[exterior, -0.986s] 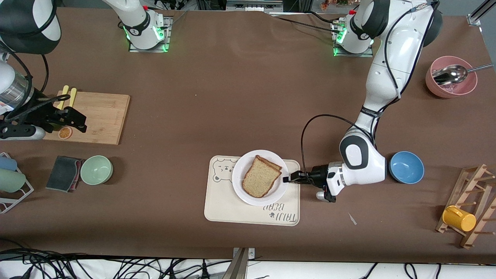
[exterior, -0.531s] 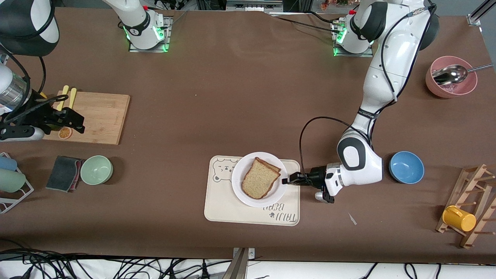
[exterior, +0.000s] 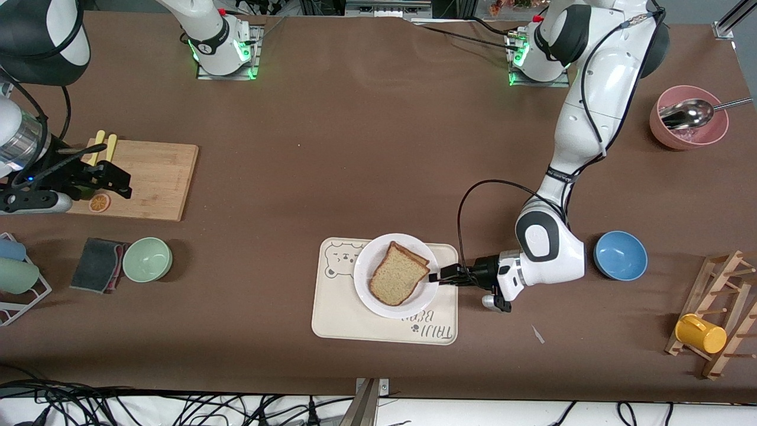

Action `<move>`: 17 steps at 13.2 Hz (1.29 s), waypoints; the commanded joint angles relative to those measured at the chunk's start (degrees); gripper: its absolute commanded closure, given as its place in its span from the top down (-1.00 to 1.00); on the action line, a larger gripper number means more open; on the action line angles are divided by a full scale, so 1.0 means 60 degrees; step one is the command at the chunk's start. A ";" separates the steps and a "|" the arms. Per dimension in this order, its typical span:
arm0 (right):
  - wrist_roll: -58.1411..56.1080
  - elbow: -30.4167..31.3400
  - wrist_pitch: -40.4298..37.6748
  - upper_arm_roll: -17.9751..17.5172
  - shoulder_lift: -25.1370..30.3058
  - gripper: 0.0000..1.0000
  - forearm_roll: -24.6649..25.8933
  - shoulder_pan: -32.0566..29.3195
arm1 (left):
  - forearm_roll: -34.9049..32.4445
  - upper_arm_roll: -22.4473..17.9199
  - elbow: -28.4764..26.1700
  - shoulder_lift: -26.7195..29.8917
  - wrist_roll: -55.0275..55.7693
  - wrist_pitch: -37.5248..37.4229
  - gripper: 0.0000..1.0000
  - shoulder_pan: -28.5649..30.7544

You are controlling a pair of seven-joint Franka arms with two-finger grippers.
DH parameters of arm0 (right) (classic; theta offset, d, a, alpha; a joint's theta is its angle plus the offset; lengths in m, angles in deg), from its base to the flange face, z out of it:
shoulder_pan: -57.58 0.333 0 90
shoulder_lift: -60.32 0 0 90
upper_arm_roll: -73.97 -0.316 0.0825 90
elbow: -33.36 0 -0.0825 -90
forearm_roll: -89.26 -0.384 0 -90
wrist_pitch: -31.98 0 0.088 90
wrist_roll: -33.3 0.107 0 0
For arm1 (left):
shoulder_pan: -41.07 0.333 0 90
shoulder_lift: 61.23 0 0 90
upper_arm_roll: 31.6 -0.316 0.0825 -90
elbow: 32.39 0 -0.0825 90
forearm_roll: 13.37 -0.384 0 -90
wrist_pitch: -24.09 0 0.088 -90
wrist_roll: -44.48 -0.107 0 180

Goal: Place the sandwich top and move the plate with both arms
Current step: 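Slide the plate with the left gripper onto the TAIJI BEAR tray, then open the left gripper and release the plate rim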

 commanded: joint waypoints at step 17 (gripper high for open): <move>-0.0106 -0.0289 -0.0452 0.0078 -0.0088 1.00 0.0236 -0.0066 | -0.7967 -0.0005 -0.0100 0.2810 0.3412 -0.2306 1.00 0.0504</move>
